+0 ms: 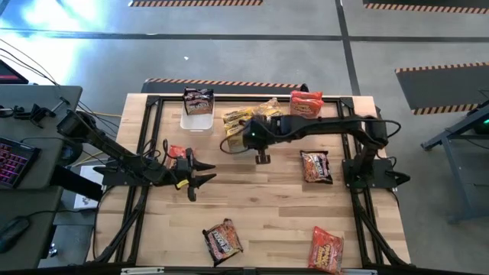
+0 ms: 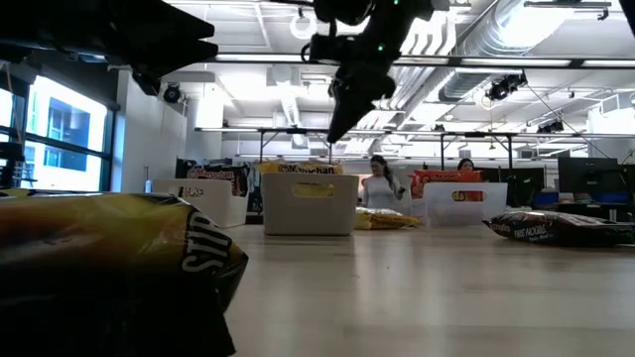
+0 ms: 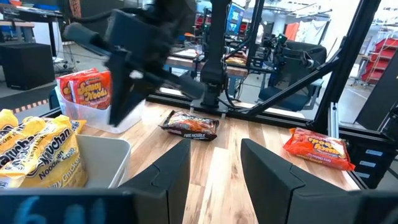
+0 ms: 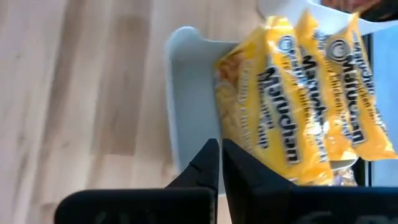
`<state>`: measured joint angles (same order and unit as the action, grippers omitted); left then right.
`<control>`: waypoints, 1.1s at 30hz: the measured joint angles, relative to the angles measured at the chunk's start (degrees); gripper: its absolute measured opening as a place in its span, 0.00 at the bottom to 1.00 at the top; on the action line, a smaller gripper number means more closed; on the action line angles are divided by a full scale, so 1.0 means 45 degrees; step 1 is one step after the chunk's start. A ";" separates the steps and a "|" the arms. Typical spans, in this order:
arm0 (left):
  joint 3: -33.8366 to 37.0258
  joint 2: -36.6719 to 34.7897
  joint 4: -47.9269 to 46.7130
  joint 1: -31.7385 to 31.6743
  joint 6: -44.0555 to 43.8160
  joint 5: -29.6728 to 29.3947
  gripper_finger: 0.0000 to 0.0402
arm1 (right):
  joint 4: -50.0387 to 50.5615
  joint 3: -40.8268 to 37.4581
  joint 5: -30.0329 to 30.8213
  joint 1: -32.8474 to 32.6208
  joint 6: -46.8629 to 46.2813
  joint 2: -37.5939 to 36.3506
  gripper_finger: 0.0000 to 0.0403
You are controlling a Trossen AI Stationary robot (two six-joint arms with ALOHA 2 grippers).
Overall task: Sort Maruchan noodles
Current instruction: Adjust the gray bin
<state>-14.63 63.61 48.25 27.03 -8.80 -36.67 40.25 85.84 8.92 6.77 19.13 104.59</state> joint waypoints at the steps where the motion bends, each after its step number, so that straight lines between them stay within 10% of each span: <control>1: 0.0000 0.0000 0.0000 0.0000 -0.0013 0.0000 0.33 | -0.0160 0.0000 -0.0024 0.0101 0.0071 0.0074 0.00; 33: -0.0005 0.0000 0.0010 0.0002 0.0001 0.0000 0.33 | 0.0605 -0.0005 -0.2092 -0.0226 -0.0830 0.1497 0.00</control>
<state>-14.66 63.61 48.29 27.04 -8.80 -36.67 42.98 85.82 -0.49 5.75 15.40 111.33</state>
